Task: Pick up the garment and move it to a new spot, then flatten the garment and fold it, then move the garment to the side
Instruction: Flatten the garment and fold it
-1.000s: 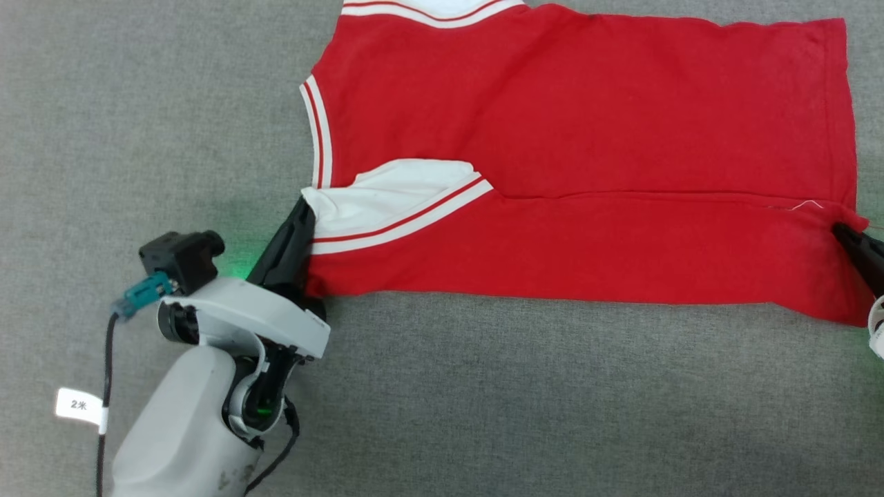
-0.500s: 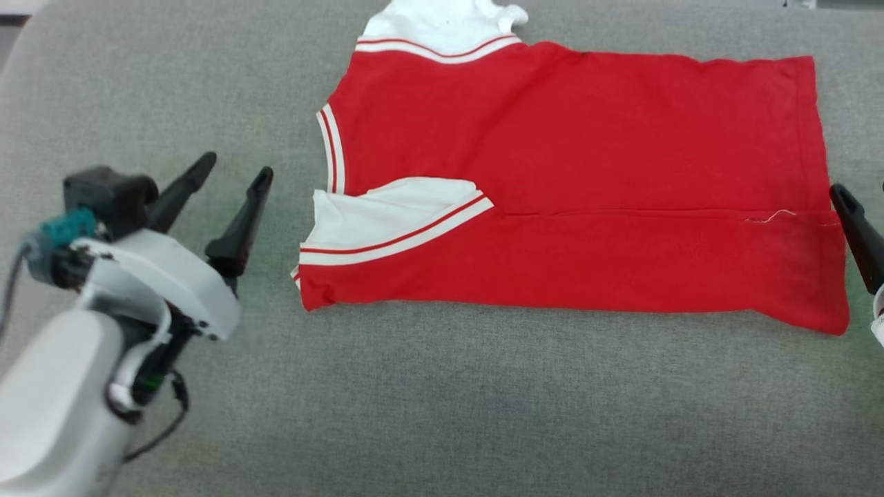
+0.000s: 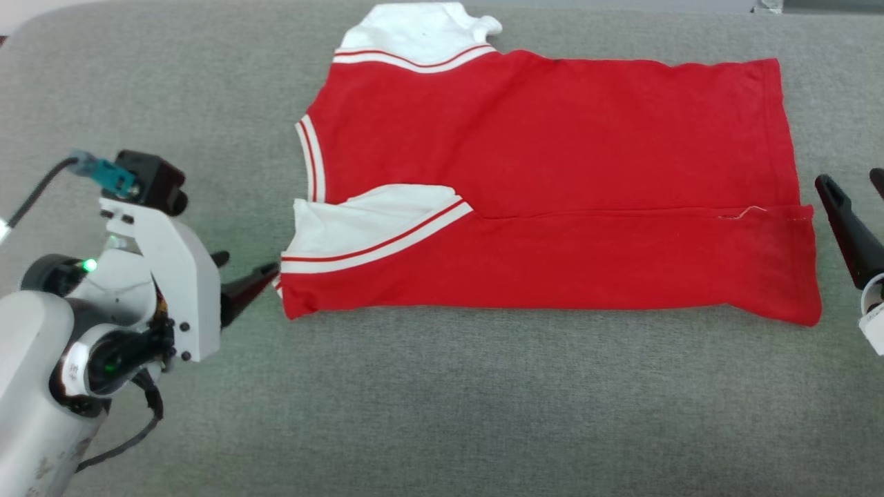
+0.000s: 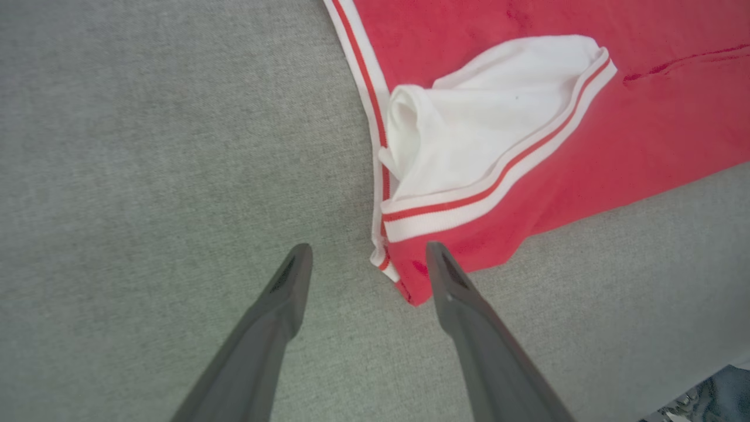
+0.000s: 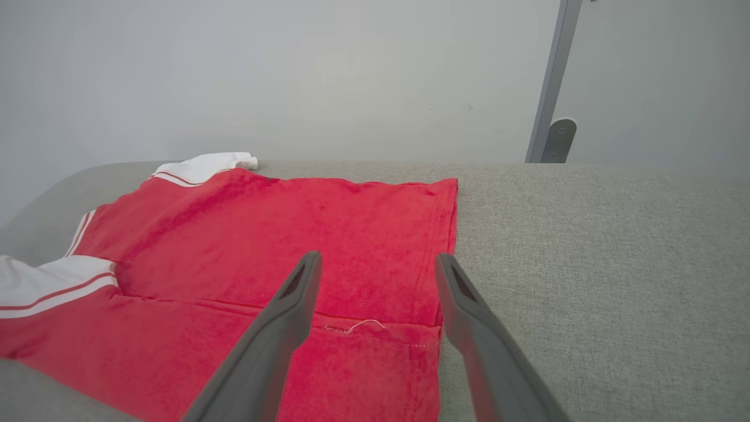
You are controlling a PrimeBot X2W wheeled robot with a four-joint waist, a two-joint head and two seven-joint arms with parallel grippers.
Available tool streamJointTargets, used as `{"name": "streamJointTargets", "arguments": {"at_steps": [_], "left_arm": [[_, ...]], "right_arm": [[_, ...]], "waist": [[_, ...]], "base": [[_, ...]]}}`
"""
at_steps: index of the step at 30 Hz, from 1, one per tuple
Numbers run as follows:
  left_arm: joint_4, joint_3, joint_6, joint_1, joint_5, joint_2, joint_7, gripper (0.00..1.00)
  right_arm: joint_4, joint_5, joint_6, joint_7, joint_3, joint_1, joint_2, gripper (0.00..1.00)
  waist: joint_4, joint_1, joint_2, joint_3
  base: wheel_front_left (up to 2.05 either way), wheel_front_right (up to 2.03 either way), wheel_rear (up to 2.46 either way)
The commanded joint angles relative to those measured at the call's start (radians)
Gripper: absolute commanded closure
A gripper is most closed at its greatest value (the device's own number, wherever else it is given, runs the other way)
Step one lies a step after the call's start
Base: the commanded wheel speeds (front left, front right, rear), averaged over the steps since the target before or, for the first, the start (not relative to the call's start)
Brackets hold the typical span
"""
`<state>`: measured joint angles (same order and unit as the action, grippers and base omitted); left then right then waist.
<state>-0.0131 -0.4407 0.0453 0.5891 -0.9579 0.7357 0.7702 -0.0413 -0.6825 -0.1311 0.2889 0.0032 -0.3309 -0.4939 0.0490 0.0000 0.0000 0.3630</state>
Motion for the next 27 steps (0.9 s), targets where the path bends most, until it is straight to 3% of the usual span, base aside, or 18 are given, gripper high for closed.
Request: {"name": "streamJointTargets", "arguments": {"at_steps": [1,8,18,19,20,23,27], "left_arm": [[-0.002,-0.008,-0.002,0.011,-0.016,-0.004,0.022,0.00],[-0.069,-0.038,0.011,0.047,-0.040,-0.027,0.100,0.00],[-0.215,-0.079,-0.021,0.075,-0.062,-0.072,0.150,0.00],[-0.219,-0.082,-0.025,0.075,-0.068,-0.079,0.154,0.09],[-0.222,-0.083,-0.030,0.075,-0.075,-0.082,0.158,0.42],[-0.222,-0.089,-0.040,0.073,-0.081,-0.089,0.162,1.00],[-0.217,-0.091,-0.046,0.072,-0.081,-0.089,0.159,1.00]], "right_arm": [[-0.002,-0.011,0.001,0.000,-0.003,-0.011,0.003,0.00],[-0.002,-0.021,0.001,0.002,-0.004,-0.027,0.006,0.00],[-0.002,-0.025,0.001,0.010,-0.001,-0.041,0.006,0.00],[-0.001,-0.025,0.001,0.017,-0.001,-0.037,0.005,0.00],[0.000,-0.025,0.001,0.024,0.001,-0.033,0.002,0.00],[0.002,-0.024,0.001,0.080,0.027,-0.016,-0.019,0.00],[-0.002,-0.022,0.001,0.174,0.069,-0.004,-0.056,0.00]], "waist": [[-0.014,0.0000,0.0000,0.009],[-0.045,0.0000,0.0000,0.038],[-0.079,0.0000,0.0000,0.062],[-0.080,0.0000,0.0000,0.062],[-0.080,0.0000,0.0000,0.061],[-0.080,0.0000,0.0000,0.057],[-0.078,0.0000,0.0000,0.053]], "base": [[0.00,0.00,0.00],[0.00,0.00,0.00],[0.00,0.00,0.00],[0.00,0.00,0.00],[0.00,0.00,0.00],[0.00,0.00,0.00],[0.00,0.00,0.00]]}}
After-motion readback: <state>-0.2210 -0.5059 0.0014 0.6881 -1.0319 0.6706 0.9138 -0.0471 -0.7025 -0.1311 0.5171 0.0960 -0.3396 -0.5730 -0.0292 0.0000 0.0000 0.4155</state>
